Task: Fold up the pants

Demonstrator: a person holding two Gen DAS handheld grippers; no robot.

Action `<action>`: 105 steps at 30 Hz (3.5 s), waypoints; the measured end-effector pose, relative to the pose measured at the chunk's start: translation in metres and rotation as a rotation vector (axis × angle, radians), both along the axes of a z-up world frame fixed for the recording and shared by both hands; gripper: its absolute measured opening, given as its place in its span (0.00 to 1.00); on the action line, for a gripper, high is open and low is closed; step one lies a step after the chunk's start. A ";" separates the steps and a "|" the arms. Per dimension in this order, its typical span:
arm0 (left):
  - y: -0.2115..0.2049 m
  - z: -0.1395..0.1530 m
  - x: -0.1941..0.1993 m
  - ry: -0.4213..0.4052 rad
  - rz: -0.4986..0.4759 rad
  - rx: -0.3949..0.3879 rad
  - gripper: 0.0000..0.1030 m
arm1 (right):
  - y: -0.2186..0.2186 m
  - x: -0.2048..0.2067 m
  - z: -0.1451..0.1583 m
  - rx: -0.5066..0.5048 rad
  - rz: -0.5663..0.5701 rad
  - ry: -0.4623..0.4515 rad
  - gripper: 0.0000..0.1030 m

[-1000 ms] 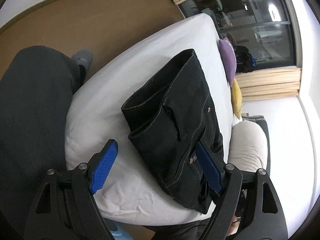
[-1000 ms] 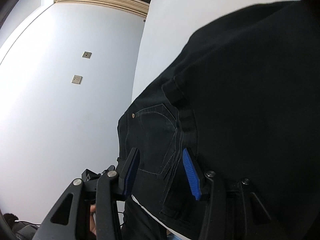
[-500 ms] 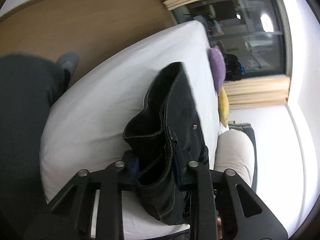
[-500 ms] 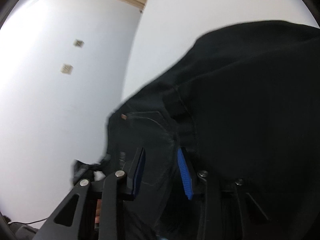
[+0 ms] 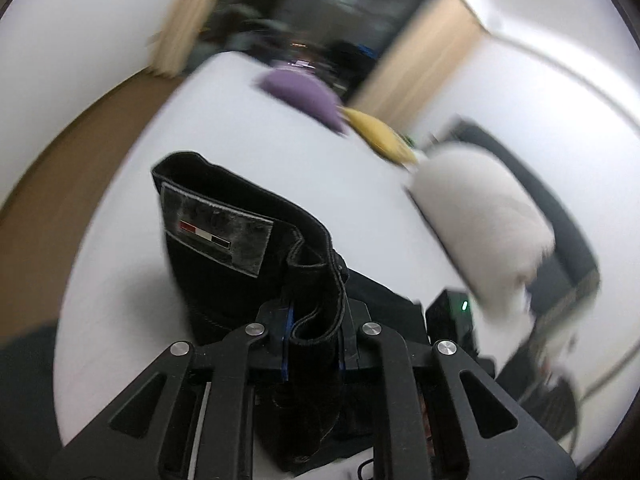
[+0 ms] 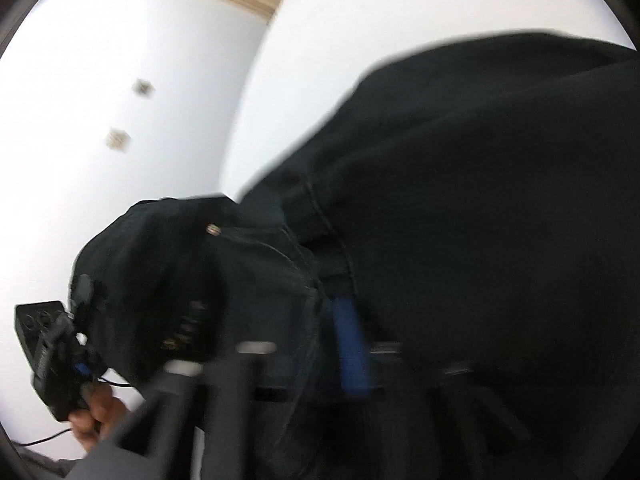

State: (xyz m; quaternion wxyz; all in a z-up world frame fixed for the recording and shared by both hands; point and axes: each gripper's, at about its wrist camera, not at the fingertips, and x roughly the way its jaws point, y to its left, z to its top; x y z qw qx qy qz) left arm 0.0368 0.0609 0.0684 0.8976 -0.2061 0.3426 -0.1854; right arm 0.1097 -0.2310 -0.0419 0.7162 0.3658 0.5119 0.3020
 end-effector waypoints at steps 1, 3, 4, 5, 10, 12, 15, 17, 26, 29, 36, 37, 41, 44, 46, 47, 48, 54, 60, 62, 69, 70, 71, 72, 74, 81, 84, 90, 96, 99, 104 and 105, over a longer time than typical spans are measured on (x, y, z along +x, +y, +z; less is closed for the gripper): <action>-0.028 0.004 0.005 -0.017 -0.063 0.041 0.13 | -0.017 -0.006 0.003 0.066 -0.024 -0.009 0.62; -0.069 0.003 0.009 -0.021 -0.146 0.083 0.13 | -0.042 -0.014 0.007 0.152 -0.055 -0.016 0.63; -0.093 0.001 0.010 -0.021 -0.197 0.117 0.13 | -0.059 -0.019 0.011 0.194 -0.076 -0.038 0.68; -0.114 -0.002 0.011 -0.024 -0.240 0.152 0.13 | -0.073 -0.023 0.015 0.221 -0.094 -0.053 0.74; -0.208 -0.040 0.011 -0.010 -0.426 0.317 0.12 | -0.121 -0.038 0.020 0.303 -0.130 -0.080 0.84; -0.227 -0.051 0.010 -0.015 -0.464 0.363 0.12 | -0.126 -0.040 0.012 0.224 -0.131 -0.053 0.86; -0.253 -0.063 -0.003 -0.042 -0.533 0.462 0.12 | -0.130 -0.036 -0.007 0.140 -0.126 0.022 0.68; -0.263 -0.076 -0.004 -0.037 -0.552 0.498 0.12 | -0.130 -0.036 -0.012 0.119 -0.126 0.041 0.45; -0.292 -0.077 -0.006 -0.082 -0.605 0.543 0.12 | -0.138 -0.047 0.020 -0.010 -0.119 -0.057 0.16; -0.295 -0.064 -0.024 -0.110 -0.625 0.530 0.12 | -0.149 -0.049 0.030 -0.007 -0.133 -0.074 0.15; -0.302 -0.103 -0.035 -0.055 -0.697 0.544 0.12 | -0.167 -0.067 -0.019 0.028 -0.206 -0.009 0.15; -0.307 -0.109 -0.034 -0.041 -0.713 0.555 0.13 | -0.170 -0.070 -0.031 0.060 -0.229 0.003 0.17; -0.307 -0.104 -0.032 0.016 -0.746 0.539 0.34 | -0.171 -0.062 -0.041 0.143 -0.287 0.025 0.16; -0.277 -0.078 -0.036 0.062 -0.718 0.421 0.67 | -0.180 -0.063 -0.021 0.008 -0.334 0.020 0.31; -0.249 -0.056 -0.036 0.036 -0.675 0.360 0.72 | -0.182 -0.067 -0.003 -0.057 -0.350 0.001 0.32; -0.236 -0.048 -0.032 0.020 -0.640 0.358 0.72 | -0.181 -0.071 0.009 -0.040 -0.344 -0.036 0.31; -0.226 -0.043 -0.026 0.017 -0.595 0.369 0.72 | -0.176 -0.073 0.020 -0.022 -0.326 -0.072 0.31; -0.188 -0.081 0.037 0.180 -0.386 0.496 0.72 | -0.103 -0.069 0.027 -0.044 -0.146 -0.094 0.31; -0.193 -0.114 0.023 0.219 -0.405 0.613 0.72 | -0.079 -0.082 -0.001 -0.131 -0.133 -0.031 0.15; -0.194 -0.114 0.021 0.221 -0.405 0.621 0.72 | -0.084 -0.090 0.001 -0.130 -0.152 -0.036 0.15; -0.201 -0.112 0.007 0.223 -0.418 0.606 0.72 | -0.109 -0.121 0.018 -0.198 -0.228 -0.057 0.45; -0.199 -0.111 0.005 0.225 -0.417 0.601 0.72 | -0.119 -0.125 0.021 -0.210 -0.257 -0.062 0.60; -0.197 -0.109 0.003 0.229 -0.416 0.595 0.72 | -0.125 -0.125 0.024 -0.209 -0.275 -0.070 0.63; -0.191 -0.104 0.001 0.233 -0.414 0.588 0.72 | -0.130 -0.125 0.025 -0.208 -0.286 -0.073 0.63; -0.184 -0.100 -0.002 0.241 -0.408 0.576 0.72 | -0.133 -0.114 0.026 -0.227 -0.294 -0.064 0.63; -0.154 -0.075 0.019 0.261 -0.313 0.543 0.73 | -0.127 -0.073 0.001 -0.236 -0.204 -0.015 0.63; -0.139 -0.078 0.031 0.284 -0.276 0.533 0.76 | -0.122 -0.059 -0.014 -0.239 -0.171 0.017 0.64; -0.120 -0.122 0.065 0.433 -0.275 0.350 0.77 | -0.118 -0.048 -0.018 -0.217 -0.145 0.013 0.65; -0.138 -0.127 0.074 0.435 -0.354 0.297 0.65 | -0.110 -0.044 -0.017 -0.274 -0.123 0.026 0.37; -0.143 -0.124 0.076 0.425 -0.368 0.297 0.51 | -0.104 -0.048 -0.006 -0.309 -0.121 0.003 0.26; -0.136 -0.111 0.081 0.405 -0.370 0.260 0.18 | -0.089 -0.054 0.028 -0.359 -0.118 -0.069 0.16; -0.132 -0.105 0.081 0.395 -0.370 0.254 0.17 | -0.085 -0.054 0.034 -0.358 -0.118 -0.084 0.16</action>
